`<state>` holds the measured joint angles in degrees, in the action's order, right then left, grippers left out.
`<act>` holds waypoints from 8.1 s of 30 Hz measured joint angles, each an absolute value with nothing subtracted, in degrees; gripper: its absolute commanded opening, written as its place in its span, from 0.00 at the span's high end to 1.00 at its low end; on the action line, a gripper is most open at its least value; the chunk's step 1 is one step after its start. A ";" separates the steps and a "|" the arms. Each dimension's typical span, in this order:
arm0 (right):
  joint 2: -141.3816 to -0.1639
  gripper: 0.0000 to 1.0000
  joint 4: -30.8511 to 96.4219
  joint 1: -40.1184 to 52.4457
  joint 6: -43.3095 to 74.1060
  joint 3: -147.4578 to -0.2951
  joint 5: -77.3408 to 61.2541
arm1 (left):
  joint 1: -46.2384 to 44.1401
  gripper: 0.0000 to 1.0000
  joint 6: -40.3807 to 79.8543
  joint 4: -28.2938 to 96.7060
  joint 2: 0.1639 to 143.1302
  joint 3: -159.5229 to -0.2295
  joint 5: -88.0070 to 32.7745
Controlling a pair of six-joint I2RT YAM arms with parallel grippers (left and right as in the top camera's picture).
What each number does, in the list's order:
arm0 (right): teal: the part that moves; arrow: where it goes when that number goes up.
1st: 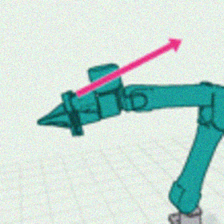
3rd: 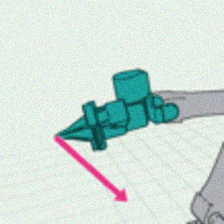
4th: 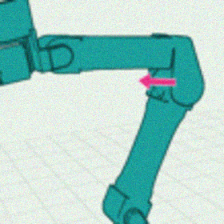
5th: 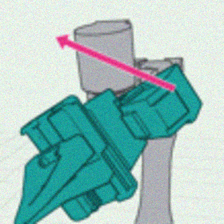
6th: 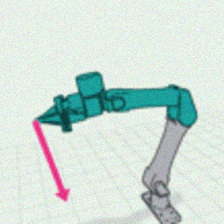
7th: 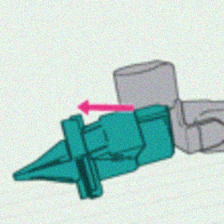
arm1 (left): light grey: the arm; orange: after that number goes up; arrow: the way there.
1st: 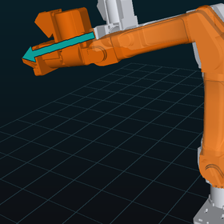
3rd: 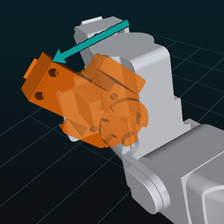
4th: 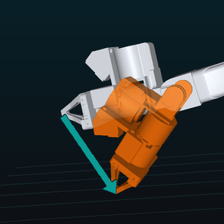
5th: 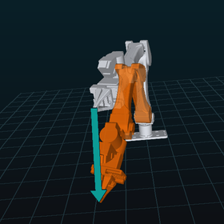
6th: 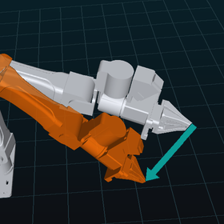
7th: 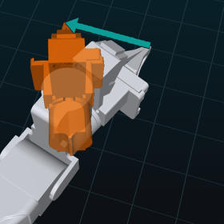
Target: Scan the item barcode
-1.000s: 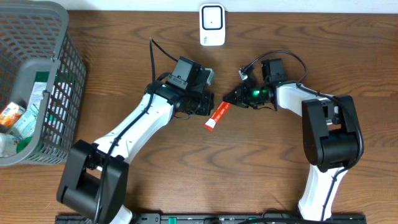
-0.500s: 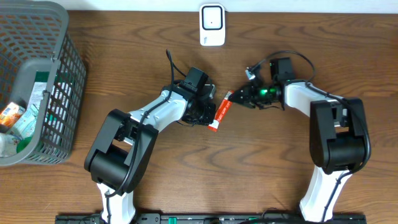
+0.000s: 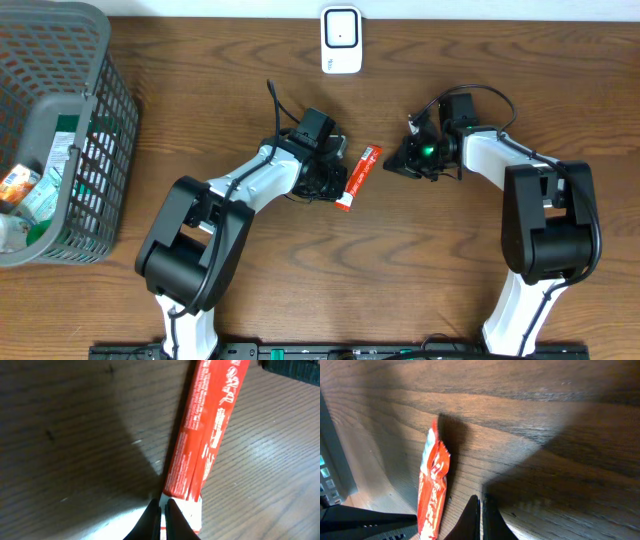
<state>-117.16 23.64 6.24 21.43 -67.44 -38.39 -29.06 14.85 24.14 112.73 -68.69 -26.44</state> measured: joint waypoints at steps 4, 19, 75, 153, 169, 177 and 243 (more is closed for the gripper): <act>-115.77 0.99 21.47 5.93 21.39 -67.44 -39.83 | -29.17 0.93 14.85 24.23 107.79 -68.64 -23.73; -114.50 0.99 16.38 9.47 21.37 -67.55 -38.59 | -30.17 0.93 14.85 23.53 111.31 -68.66 -25.21; -117.95 0.99 19.90 13.06 21.93 -69.65 -29.67 | -31.99 0.93 12.01 21.43 113.75 -68.90 -26.83; -110.43 0.01 56.71 19.94 15.09 -77.10 -13.65 | 39.35 0.26 26.83 79.22 111.24 -103.04 12.49; -110.43 0.01 54.30 19.94 15.00 -76.31 -13.02 | 43.51 0.22 22.65 74.96 111.24 -97.30 12.25; -110.43 0.01 54.04 19.94 14.85 -76.31 -11.33 | 44.56 0.31 17.50 72.75 111.24 -95.68 7.62; -110.43 0.01 52.73 19.94 14.83 -76.34 -10.66 | 42.00 0.45 19.38 57.19 86.13 -97.41 7.64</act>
